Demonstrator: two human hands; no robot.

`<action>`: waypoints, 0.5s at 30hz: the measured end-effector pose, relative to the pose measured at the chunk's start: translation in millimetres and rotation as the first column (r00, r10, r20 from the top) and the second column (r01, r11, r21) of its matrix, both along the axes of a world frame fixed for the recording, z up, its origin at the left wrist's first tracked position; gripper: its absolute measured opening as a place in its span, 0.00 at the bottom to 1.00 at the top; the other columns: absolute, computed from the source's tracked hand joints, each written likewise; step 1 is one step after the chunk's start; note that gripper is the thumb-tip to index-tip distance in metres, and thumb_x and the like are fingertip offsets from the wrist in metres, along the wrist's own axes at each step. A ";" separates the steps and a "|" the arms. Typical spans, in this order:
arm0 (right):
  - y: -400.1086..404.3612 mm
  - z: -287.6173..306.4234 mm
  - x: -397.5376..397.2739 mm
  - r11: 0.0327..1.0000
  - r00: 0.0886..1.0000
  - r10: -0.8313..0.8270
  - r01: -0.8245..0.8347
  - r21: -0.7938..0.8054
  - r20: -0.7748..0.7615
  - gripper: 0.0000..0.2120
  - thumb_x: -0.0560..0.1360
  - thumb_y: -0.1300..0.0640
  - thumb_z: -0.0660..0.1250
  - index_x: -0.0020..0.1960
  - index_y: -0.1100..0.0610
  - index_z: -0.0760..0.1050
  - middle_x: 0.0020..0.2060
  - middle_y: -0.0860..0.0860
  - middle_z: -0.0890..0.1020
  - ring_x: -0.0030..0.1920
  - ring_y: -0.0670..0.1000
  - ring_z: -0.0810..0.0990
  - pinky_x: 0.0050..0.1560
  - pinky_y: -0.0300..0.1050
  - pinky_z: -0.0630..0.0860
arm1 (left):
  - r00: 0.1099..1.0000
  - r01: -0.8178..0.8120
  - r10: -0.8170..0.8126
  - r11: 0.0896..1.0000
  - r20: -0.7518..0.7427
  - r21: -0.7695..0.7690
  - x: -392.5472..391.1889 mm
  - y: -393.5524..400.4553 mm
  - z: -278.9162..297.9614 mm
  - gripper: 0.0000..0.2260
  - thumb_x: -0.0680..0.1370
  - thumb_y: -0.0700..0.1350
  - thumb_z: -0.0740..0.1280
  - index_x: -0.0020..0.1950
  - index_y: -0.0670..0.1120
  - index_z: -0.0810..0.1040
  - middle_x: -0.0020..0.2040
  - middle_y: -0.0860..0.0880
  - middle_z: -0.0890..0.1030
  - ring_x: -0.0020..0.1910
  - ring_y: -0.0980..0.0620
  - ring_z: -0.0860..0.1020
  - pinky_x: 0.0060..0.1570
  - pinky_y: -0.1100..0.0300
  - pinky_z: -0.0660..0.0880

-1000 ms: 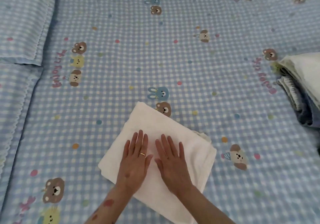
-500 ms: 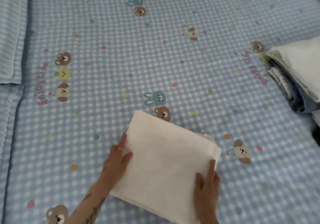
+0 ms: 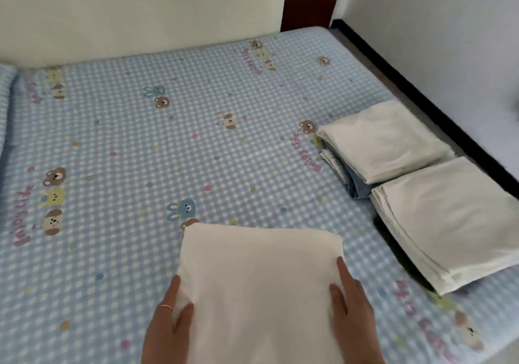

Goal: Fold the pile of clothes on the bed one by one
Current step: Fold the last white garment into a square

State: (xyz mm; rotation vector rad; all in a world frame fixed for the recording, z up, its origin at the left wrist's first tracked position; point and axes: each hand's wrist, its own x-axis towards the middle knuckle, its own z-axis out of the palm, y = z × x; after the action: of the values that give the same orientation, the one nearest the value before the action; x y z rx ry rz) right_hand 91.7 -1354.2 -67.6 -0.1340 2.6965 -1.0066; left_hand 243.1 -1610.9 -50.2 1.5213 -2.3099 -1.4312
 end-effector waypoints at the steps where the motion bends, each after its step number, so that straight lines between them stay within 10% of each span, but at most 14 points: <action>1: 25.1 14.2 -11.6 1.000 1.000 0.000 0.000 0.008 -0.018 0.28 0.78 0.61 0.62 0.75 0.49 0.58 0.45 0.49 0.73 0.43 0.52 0.75 0.41 0.43 0.65 | 1.000 0.003 -0.003 1.000 -0.009 0.000 -10.3 25.0 11.5 0.29 0.75 0.38 0.68 0.74 0.51 0.63 0.64 0.40 0.76 0.55 0.39 0.78 0.49 0.53 0.71; 7: 219.3 95.2 -106.4 0.999 0.990 -0.029 0.025 -0.025 -0.139 0.28 0.76 0.66 0.64 0.74 0.53 0.62 0.50 0.53 0.77 0.52 0.58 0.78 0.45 0.41 0.67 | 0.992 0.010 -0.004 0.999 -0.126 0.044 -105.3 225.3 61.1 0.28 0.73 0.34 0.69 0.72 0.44 0.65 0.61 0.37 0.78 0.42 0.41 0.81 0.39 0.58 0.74; 11: 316.0 132.2 -172.7 1.000 0.989 0.012 -0.012 0.004 -0.147 0.26 0.79 0.63 0.61 0.74 0.49 0.60 0.49 0.50 0.75 0.50 0.52 0.75 0.47 0.37 0.64 | 0.973 -0.025 0.057 0.989 -0.225 0.143 -166.7 327.0 73.3 0.27 0.74 0.31 0.67 0.72 0.42 0.67 0.60 0.45 0.76 0.29 0.67 0.76 0.31 0.74 0.70; 15: 370.4 146.8 -242.4 0.996 0.987 0.039 -0.027 0.082 -0.156 0.25 0.79 0.62 0.61 0.74 0.49 0.61 0.51 0.50 0.74 0.51 0.53 0.76 0.44 0.35 0.61 | 0.975 -0.073 0.102 0.986 -0.198 0.147 -232.0 385.8 84.3 0.27 0.75 0.36 0.68 0.73 0.47 0.66 0.63 0.40 0.76 0.36 0.50 0.77 0.32 0.73 0.69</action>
State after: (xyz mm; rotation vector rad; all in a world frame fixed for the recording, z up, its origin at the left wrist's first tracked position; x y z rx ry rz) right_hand -150.7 -983.8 79.2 -0.2520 2.8615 -0.9129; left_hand 11.0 -1225.1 34.2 1.4104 -2.0393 -1.6690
